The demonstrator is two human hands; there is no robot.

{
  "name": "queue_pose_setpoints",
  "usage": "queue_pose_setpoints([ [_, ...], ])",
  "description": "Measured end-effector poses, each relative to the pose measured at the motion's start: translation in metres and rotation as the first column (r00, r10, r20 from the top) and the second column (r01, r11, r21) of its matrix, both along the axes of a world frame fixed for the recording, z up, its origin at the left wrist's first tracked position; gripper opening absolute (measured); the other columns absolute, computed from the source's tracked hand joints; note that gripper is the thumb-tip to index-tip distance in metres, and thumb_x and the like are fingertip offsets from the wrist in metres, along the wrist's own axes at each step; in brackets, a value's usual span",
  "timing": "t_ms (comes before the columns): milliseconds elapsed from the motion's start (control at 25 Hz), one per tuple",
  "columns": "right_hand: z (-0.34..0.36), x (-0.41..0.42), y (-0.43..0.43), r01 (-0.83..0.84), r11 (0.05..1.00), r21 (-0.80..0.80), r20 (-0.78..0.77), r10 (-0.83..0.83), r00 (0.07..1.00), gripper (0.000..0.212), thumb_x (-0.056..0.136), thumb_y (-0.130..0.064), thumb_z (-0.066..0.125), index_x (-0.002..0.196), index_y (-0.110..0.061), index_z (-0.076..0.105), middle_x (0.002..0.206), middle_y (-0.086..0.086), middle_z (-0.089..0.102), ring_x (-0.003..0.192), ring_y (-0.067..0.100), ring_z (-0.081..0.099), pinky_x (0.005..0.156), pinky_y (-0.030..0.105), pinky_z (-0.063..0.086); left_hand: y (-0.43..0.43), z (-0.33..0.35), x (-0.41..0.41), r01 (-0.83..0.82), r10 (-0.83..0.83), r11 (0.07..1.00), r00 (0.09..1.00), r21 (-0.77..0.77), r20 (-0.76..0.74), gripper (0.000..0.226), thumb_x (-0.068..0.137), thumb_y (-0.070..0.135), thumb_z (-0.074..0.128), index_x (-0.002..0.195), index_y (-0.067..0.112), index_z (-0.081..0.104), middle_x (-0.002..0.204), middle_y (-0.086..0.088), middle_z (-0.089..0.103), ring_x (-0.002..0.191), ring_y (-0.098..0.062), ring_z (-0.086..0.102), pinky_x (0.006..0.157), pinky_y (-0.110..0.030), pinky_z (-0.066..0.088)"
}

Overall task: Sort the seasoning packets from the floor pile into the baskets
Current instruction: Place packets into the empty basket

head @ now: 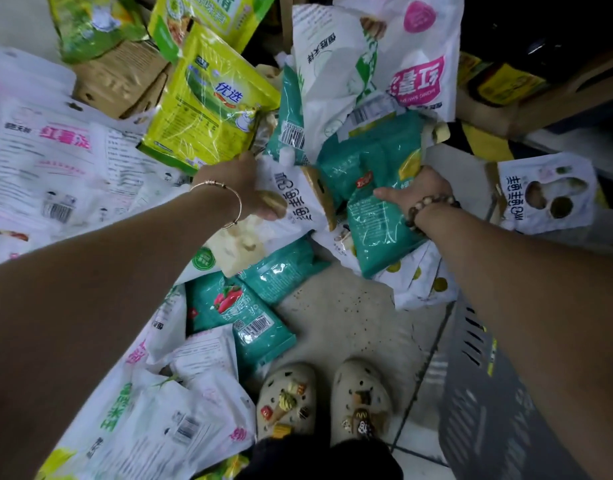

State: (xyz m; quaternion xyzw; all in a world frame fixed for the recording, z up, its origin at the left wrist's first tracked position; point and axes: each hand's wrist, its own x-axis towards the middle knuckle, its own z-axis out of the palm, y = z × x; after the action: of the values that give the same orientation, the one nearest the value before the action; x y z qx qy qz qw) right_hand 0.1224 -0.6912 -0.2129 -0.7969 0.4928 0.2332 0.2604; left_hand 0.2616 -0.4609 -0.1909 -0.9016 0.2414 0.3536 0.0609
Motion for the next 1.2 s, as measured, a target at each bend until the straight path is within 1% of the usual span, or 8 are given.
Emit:
queue_pose_setpoints([
  [80, 0.009, -0.009, 0.012, 0.062, 0.998, 0.010, 0.086, -0.063, 0.994, 0.058, 0.075, -0.047, 0.072, 0.113, -0.006, 0.055, 0.121, 0.014, 0.060, 0.111, 0.032, 0.055, 0.086, 0.035, 0.045, 0.004, 0.002, -0.006, -0.011, 0.009, 1.000, 0.991, -0.012, -0.132, 0.063, 0.063, 0.053, 0.078, 0.103, 0.011, 0.052, 0.094, -0.011, 0.063, 0.084, -0.028, 0.058, 0.069, -0.031, 0.044],
  [200, 0.027, -0.018, 0.035, 0.102, 0.994, -0.044, 0.153, -0.094, 0.984, 0.041, 0.086, -0.040, 0.062, 0.109, -0.006, 0.057, 0.117, 0.015, 0.062, 0.107, 0.032, 0.058, 0.080, 0.033, 0.044, 0.012, 0.004, -0.025, -0.105, 0.099, 0.994, 0.987, -0.042, -0.126, 0.048, 0.079, 0.043, 0.069, 0.106, 0.006, 0.054, 0.102, -0.017, 0.062, 0.085, -0.030, 0.055, 0.063, -0.029, 0.034],
  [480, 0.101, -0.028, 0.079, 0.156, 0.987, -0.026, 0.221, -0.147, 0.964, 0.037, 0.092, -0.040, 0.053, 0.092, -0.003, 0.060, 0.097, 0.020, 0.065, 0.091, 0.035, 0.061, 0.066, 0.031, 0.037, 0.040, 0.058, -0.055, -0.464, 0.446, 0.874, 0.883, -0.140, -0.145, 0.030, 0.083, 0.034, 0.067, 0.090, 0.008, 0.053, 0.076, -0.008, 0.049, 0.068, -0.024, 0.046, 0.056, -0.029, 0.032],
  [600, 0.141, -0.032, 0.092, 0.247, 0.968, 0.030, 0.264, -0.246, 0.933, 0.035, 0.090, -0.041, 0.056, 0.084, -0.006, 0.059, 0.090, 0.018, 0.066, 0.086, 0.034, 0.061, 0.065, 0.030, 0.039, 0.057, 0.103, -0.065, -0.607, 0.586, 0.735, 0.793, -0.302, -0.167, 0.024, 0.080, 0.029, 0.070, 0.080, 0.010, 0.056, 0.067, -0.005, 0.053, 0.062, -0.021, 0.048, 0.053, -0.029, 0.031],
  [720, 0.191, -0.040, 0.100, 0.327, 0.943, 0.064, 0.315, -0.330, 0.890, 0.035, 0.089, -0.041, 0.057, 0.074, -0.011, 0.051, 0.080, 0.016, 0.063, 0.080, 0.033, 0.060, 0.060, 0.028, 0.033, 0.071, 0.155, -0.087, -0.732, 0.730, 0.556, 0.657, -0.394, -0.191, 0.040, 0.078, 0.029, 0.074, 0.059, 0.011, 0.043, 0.053, -0.002, 0.041, 0.051, -0.016, 0.036, 0.044, -0.028, 0.026],
  [840, 0.252, -0.052, 0.103, 0.363, 0.932, 0.007, 0.420, -0.332, 0.845, 0.036, 0.089, -0.041, 0.057, 0.080, -0.007, 0.060, 0.083, 0.019, 0.066, 0.079, 0.032, 0.061, 0.059, 0.028, 0.032, 0.076, 0.213, -0.106, -0.805, 0.798, 0.393, 0.539, -0.444, -0.270, 0.035, 0.080, 0.024, 0.072, 0.063, 0.005, 0.049, 0.058, -0.007, 0.047, 0.053, -0.012, 0.041, 0.051, -0.029, 0.032],
  [960, 0.310, -0.081, 0.100, 0.447, 0.893, 0.042, 0.529, -0.399, 0.749, 0.029, 0.088, -0.035, 0.061, 0.077, -0.009, 0.060, 0.074, 0.013, 0.063, 0.068, 0.022, 0.055, 0.058, 0.026, 0.034, 0.074, 0.268, -0.135, -0.855, 0.819, 0.234, 0.430, -0.462, -0.380, 0.031, 0.081, 0.020, 0.070, 0.060, 0.017, 0.047, 0.056, -0.001, 0.047, 0.048, -0.007, 0.041, 0.049, -0.025, 0.034],
  [1200, 0.389, -0.142, 0.071, 0.543, 0.835, 0.090, 0.581, -0.487, 0.652, 0.026, 0.087, -0.025, 0.064, 0.074, -0.002, 0.063, 0.068, 0.003, 0.060, 0.064, 0.018, 0.054, 0.059, 0.027, 0.037, 0.044, 0.351, -0.169, -0.824, 0.751, 0.301, 0.515, -0.479, -0.414, 0.014, 0.067, 0.034, 0.066, 0.067, 0.023, 0.056, 0.065, 0.004, 0.059, 0.059, -0.014, 0.053, 0.057, -0.030, 0.043],
])
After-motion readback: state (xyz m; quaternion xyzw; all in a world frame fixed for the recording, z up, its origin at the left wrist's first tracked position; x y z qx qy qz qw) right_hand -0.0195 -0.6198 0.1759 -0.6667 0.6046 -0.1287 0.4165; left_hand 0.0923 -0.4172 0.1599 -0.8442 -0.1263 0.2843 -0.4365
